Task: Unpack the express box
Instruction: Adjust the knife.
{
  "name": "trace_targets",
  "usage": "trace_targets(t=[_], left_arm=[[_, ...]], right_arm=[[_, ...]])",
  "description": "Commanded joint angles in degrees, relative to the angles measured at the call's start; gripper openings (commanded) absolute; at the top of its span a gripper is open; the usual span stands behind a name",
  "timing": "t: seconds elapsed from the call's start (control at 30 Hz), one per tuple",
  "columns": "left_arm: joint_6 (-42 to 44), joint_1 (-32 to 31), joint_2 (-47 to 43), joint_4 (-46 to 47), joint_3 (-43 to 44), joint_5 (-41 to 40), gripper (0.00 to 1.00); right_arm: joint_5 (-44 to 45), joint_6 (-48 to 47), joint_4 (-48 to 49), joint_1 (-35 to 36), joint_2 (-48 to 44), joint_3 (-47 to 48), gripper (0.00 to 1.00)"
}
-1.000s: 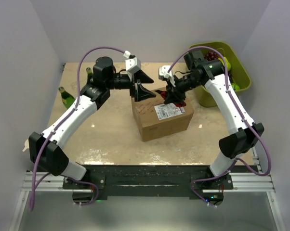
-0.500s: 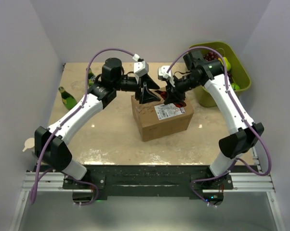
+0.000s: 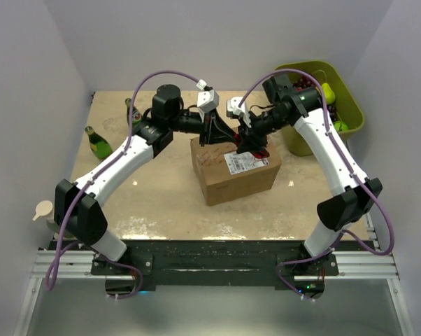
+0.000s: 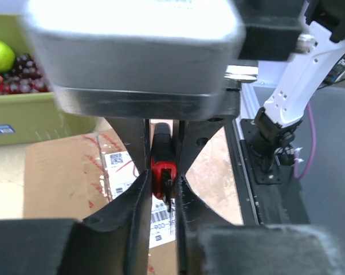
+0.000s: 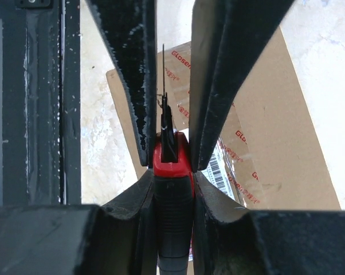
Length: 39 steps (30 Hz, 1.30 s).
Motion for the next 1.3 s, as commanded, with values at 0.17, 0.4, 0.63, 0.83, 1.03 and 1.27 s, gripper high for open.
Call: trace_targets(t=[0.17, 0.4, 0.63, 0.83, 1.03, 1.27], left_arm=[[-1.6, 0.9, -1.6, 4.9, -1.9, 4.3, 0.0], [-19.3, 7.4, -6.1, 20.7, -11.2, 7.8, 0.0], [-24.3, 11.1, -9.8, 26.4, -16.2, 9.3, 0.0], [-27.2, 11.2, -10.7, 29.4, -18.0, 9.0, 0.0], [-27.6, 11.5, -10.2, 29.9, -17.3, 8.7, 0.0], [-5.3, 11.5, -9.9, 7.9, -12.1, 7.5, 0.48]], right_arm=[[-2.9, 4.3, 3.7, 0.6, -2.7, -1.1, 0.06], [-8.2, 21.1, 26.0, -0.8, -16.8, -20.9, 0.6], [-10.3, 32.0, 40.1, -1.1, -18.7, -30.6, 0.68], [-10.4, 34.4, 43.6, -1.0, -16.6, -31.5, 0.67], [-10.7, 29.9, 38.9, -1.0, -15.1, -29.7, 0.27], [-3.1, 15.4, 24.1, -1.1, -15.0, -27.1, 0.0]])
